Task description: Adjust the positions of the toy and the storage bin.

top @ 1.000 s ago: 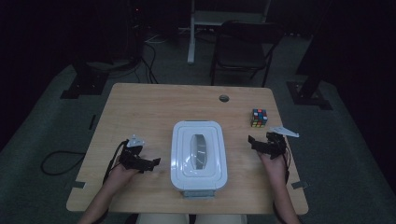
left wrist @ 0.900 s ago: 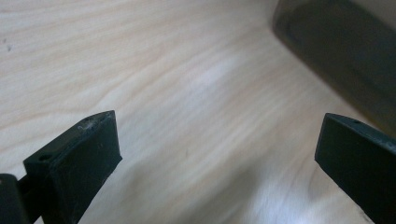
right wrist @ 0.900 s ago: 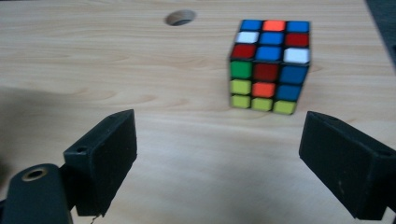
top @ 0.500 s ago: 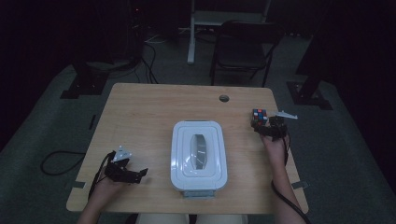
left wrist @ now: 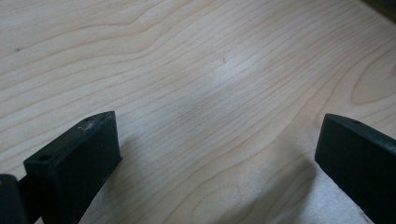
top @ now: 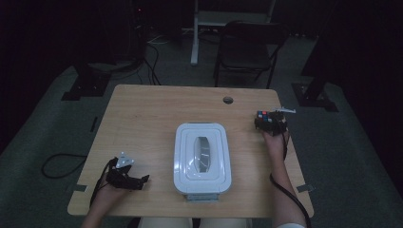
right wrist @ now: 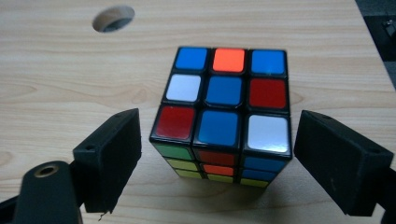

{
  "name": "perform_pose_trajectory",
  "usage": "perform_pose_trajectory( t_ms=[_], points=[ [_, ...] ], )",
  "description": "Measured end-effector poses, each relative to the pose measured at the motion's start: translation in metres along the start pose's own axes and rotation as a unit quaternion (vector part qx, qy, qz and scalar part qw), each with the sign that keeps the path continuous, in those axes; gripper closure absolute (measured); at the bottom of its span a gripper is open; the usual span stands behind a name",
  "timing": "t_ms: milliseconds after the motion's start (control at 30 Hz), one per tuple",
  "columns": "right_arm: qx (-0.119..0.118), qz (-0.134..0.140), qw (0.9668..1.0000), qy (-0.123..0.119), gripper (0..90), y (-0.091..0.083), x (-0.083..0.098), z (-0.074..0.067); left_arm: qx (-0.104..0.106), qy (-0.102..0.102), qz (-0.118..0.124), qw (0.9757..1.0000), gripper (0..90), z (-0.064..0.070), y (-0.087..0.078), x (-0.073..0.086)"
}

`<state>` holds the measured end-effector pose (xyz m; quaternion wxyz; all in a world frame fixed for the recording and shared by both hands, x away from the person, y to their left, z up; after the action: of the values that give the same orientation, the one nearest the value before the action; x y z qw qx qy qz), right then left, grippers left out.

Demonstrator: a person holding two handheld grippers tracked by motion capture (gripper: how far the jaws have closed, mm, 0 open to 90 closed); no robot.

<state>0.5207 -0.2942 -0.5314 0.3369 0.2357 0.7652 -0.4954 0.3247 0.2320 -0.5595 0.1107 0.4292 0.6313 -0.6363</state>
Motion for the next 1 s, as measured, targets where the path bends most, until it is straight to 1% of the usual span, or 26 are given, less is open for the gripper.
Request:
perform_pose_trajectory(
  t_ms=[100, 267, 367, 467, 533, 600, 667, 733, 767, 833, 900, 933, 967, 1000],
  points=[
    [0.006, -0.011, 0.9999, -0.005, 15.2, 0.007, 0.003, 0.001, 0.003, 0.000, 0.003, 1.0000, 0.8, 0.002, 0.001, -0.001],
    [0.012, -0.018, 0.9998, 0.000, 18.2, 0.014, 0.008, 0.004, -0.008, 0.013, 0.004, 0.9999, 0.8, 0.005, 0.001, -0.001],
    [0.005, -0.014, 0.9999, 0.003, 26.8, 0.016, 0.009, 0.005, -0.003, 0.015, 0.003, 0.9999, 0.8, 0.006, 0.002, -0.002],
    [0.012, -0.022, 0.9997, 0.002, 29.7, 0.017, 0.010, 0.006, -0.003, 0.015, 0.003, 0.9999, 0.8, 0.006, 0.002, -0.002],
    [0.027, -0.018, 0.9994, -0.007, 33.7, 0.013, 0.009, 0.004, -0.003, 0.015, 0.003, 0.9999, 0.8, 0.006, 0.002, -0.002],
    [0.020, -0.014, 0.9997, 0.000, 33.7, 0.011, 0.008, 0.003, -0.003, 0.015, 0.003, 0.9999, 0.8, 0.006, 0.002, -0.002],
    [0.024, -0.017, 0.9995, -0.008, 33.8, 0.010, 0.010, 0.002, -0.005, 0.014, 0.003, 0.9999, 0.8, 0.005, 0.002, -0.002],
    [0.025, -0.017, 0.9995, -0.009, 33.8, 0.009, 0.011, 0.002, -0.005, 0.013, 0.003, 0.9999, 0.8, 0.005, 0.002, -0.002],
    [0.023, -0.018, 0.9996, -0.008, 33.8, 0.008, 0.012, 0.002, -0.004, 0.013, 0.003, 0.9999, 0.8, 0.005, 0.002, -0.002],
    [0.018, -0.015, 0.9996, -0.014, 33.9, 0.002, 0.013, 0.000, -0.004, 0.014, 0.003, 0.9999, 0.8, 0.005, 0.002, -0.002],
    [0.012, -0.008, 0.9998, -0.015, 33.9, -0.003, 0.013, -0.001, -0.004, 0.014, 0.003, 0.9999, 0.8, 0.005, 0.002, -0.002],
    [0.012, -0.008, 0.9998, -0.015, 33.9, -0.003, 0.013, -0.001, -0.004, 0.014, 0.003, 0.9999, 0.8, 0.005, 0.002, -0.002],
    [0.009, -0.007, 0.9998, -0.016, 33.8, -0.006, 0.013, -0.003, -0.004, 0.014, 0.003, 0.9999, 0.8, 0.005, 0.002, -0.002],
    [-0.001, -0.006, 0.9998, -0.021, 33.9, -0.012, 0.014, -0.005, -0.004, 0.014, 0.003, 0.9999, 0.8, 0.005, 0.002, -0.002]
  ],
)
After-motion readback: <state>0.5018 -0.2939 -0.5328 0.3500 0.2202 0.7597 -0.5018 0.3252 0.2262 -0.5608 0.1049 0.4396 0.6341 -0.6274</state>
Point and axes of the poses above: each handheld gripper's, and its own axes: y roughly forward along the jaws, x roughly out of its underside, z roughly to its right, the point moved 5 cm from there along y, roughly forward along the jaws, and after that the axes turned 14 degrees about -x, right-handed, at the moved point
